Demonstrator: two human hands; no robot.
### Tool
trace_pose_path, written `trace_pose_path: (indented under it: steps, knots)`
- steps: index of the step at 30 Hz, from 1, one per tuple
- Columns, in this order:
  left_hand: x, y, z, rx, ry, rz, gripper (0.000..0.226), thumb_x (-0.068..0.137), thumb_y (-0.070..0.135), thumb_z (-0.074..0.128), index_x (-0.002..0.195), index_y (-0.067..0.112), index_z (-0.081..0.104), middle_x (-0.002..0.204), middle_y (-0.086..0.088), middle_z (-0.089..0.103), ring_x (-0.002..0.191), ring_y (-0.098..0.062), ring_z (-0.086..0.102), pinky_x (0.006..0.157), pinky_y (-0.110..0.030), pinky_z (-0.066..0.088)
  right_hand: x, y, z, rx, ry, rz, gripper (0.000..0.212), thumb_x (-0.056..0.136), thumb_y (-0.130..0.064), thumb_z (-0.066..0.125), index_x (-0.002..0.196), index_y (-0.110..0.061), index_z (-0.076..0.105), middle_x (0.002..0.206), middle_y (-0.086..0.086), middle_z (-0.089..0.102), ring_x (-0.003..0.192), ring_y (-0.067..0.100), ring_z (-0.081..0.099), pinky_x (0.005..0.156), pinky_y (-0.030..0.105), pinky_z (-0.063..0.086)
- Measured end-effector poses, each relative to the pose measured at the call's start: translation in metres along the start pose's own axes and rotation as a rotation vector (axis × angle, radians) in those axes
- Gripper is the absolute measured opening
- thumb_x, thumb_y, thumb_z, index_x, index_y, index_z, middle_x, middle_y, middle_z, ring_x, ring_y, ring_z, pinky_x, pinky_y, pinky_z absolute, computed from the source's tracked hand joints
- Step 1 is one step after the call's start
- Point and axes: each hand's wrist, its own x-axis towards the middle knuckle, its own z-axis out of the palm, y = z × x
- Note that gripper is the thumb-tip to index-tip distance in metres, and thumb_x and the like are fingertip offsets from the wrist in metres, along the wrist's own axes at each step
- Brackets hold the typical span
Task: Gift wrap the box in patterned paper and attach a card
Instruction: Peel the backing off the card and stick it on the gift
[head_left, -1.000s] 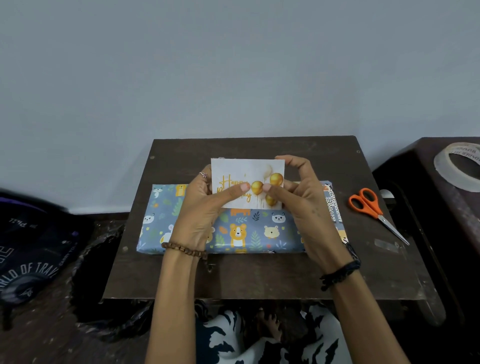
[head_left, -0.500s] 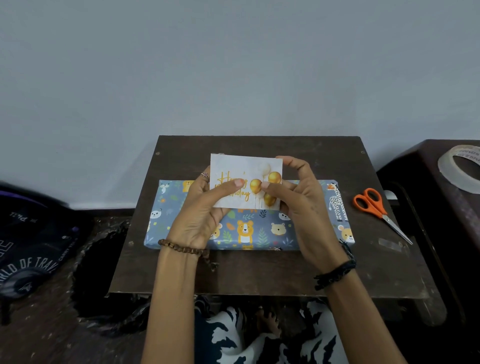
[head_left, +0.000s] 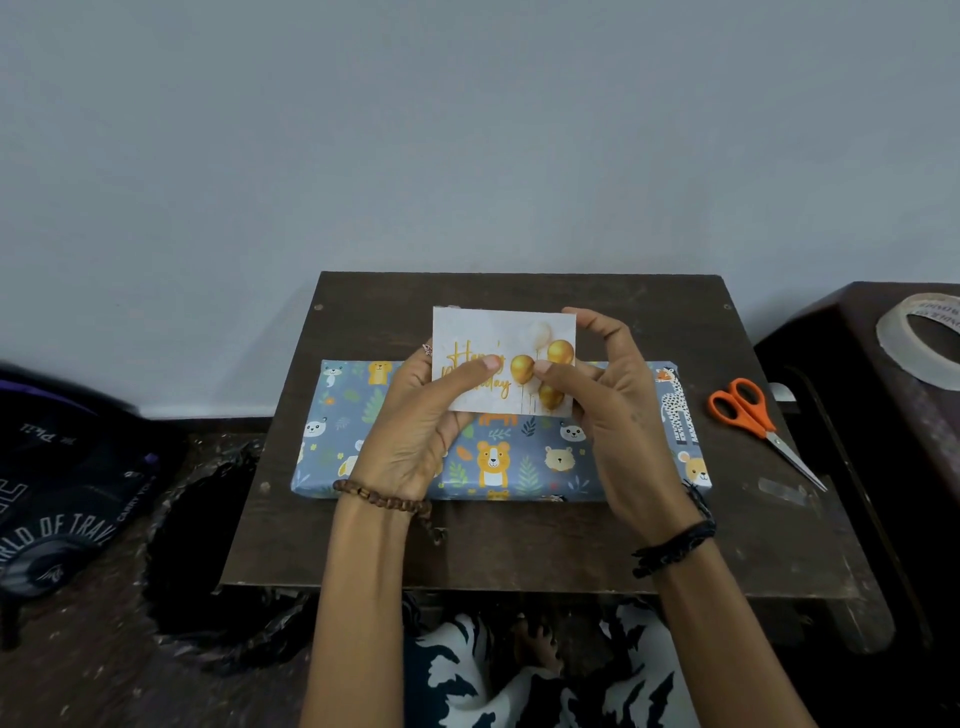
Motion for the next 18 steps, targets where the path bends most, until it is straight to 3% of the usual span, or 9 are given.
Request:
trace_pose_path:
  steps: [3, 9, 18]
  knots:
    - [-0.0005, 0.0002, 0.0026, -0.012, -0.012, 0.004, 0.022, 0.083, -0.005, 0.054, 0.096, 0.011, 0.060, 0.084, 0.000, 0.073, 0.079, -0.012, 0.070, 0.067, -0.024, 0.058, 0.0003, -0.0010, -0.0004, 0.028, 0.004, 0.003, 0.036, 0.081, 0.006, 0.060, 0.104, -0.021, 0.053, 0.064, 0.005, 0.064, 0.067, 0.023, 0.057, 0.061, 0.026, 0.053]
    - [0.0005, 0.0005, 0.0000, 0.068, -0.013, 0.011, 0.022, 0.083, -0.004, 0.055, 0.095, 0.014, 0.061, 0.080, 0.005, 0.073, 0.074, -0.009, 0.070, 0.062, -0.023, 0.058, -0.0012, -0.0029, -0.0012, -0.003, -0.005, -0.024, 0.035, 0.082, 0.007, 0.060, 0.104, -0.019, 0.051, 0.056, 0.000, 0.066, 0.055, 0.008, 0.060, 0.057, 0.021, 0.052]
    - [0.0037, 0.0004, -0.0007, 0.121, 0.032, 0.055, 0.026, 0.078, -0.010, 0.059, 0.089, 0.013, 0.062, 0.070, 0.004, 0.073, 0.066, -0.008, 0.069, 0.055, -0.021, 0.056, -0.0037, -0.0051, -0.0002, -0.034, -0.008, -0.054, 0.035, 0.083, 0.006, 0.060, 0.102, -0.021, 0.051, 0.059, 0.001, 0.067, 0.059, 0.010, 0.064, 0.058, 0.021, 0.053]
